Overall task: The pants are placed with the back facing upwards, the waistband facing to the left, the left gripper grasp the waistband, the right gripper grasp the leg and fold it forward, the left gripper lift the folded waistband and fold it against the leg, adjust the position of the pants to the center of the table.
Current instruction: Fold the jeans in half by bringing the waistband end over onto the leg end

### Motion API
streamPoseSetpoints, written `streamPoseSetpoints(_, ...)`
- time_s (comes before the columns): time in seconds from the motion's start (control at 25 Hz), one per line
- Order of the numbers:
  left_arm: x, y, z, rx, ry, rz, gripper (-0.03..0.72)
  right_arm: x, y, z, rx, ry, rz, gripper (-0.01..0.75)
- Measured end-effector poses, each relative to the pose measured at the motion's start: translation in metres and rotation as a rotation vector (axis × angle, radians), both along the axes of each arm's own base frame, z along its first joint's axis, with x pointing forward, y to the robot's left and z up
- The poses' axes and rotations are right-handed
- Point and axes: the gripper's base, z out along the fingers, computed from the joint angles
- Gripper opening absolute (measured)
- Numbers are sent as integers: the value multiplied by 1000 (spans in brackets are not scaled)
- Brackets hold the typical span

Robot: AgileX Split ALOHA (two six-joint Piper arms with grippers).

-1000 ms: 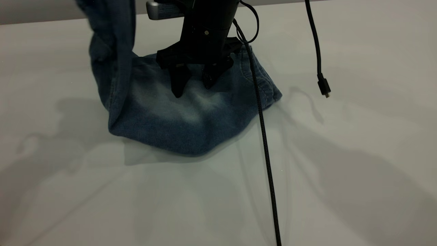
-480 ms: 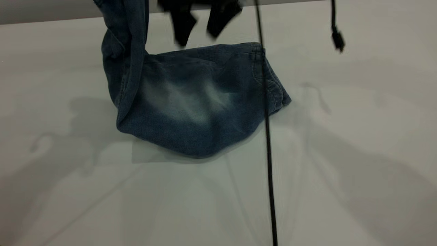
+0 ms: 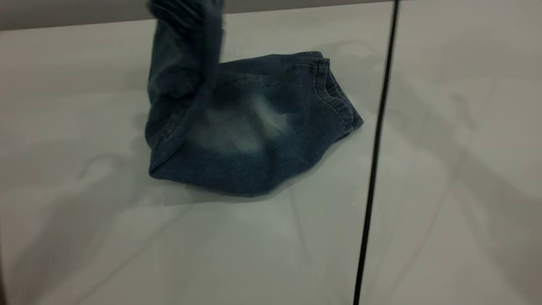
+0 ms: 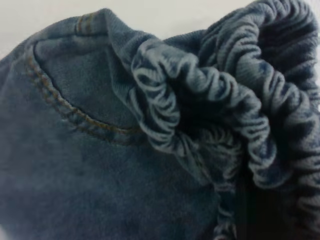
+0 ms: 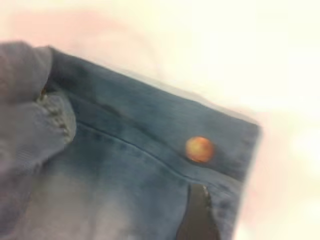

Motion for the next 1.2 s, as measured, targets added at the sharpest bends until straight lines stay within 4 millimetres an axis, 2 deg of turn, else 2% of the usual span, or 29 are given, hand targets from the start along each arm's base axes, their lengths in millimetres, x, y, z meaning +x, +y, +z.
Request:
streamPoseSetpoints(0.12,13,-24,-10,10,5,-44,183,-2,-17,13,-8,10,-24,476)
streamPoseSetpoints(0.28,32,-57,-33,16,36,-107,183,-1,-37,29,-18,-14,-59,476)
streamPoseSetpoints(0.44,48,-86,-65,18,96,-194,183,-2,-54,42,-19,-29,-91,476)
streamPoseSetpoints(0.52,54,-96,-83,18,130,-219,183,-1,-61,44,-18,-26,-107,476)
streamPoseSetpoints(0.68,60,-98,-105,68,122,-250,190,-3,-63,43,-21,-5,-109,476)
streamPoseSetpoints(0.76,62,-96,-105,104,74,-277,252,-3,-62,43,-18,-4,-108,476)
streamPoseSetpoints(0.88,67,-94,-96,162,-23,-298,418,-4,-60,43,-6,6,-104,476)
streamPoseSetpoints(1.0,72,-87,-76,187,-106,-291,571,-5,-60,42,-7,28,-100,476)
streamPoseSetpoints(1.08,76,-78,-55,182,-158,-254,621,-5,-60,41,-10,30,-95,476)
streamPoseSetpoints(1.2,79,-63,-20,153,-222,-223,621,-5,-59,41,-4,31,-94,475)
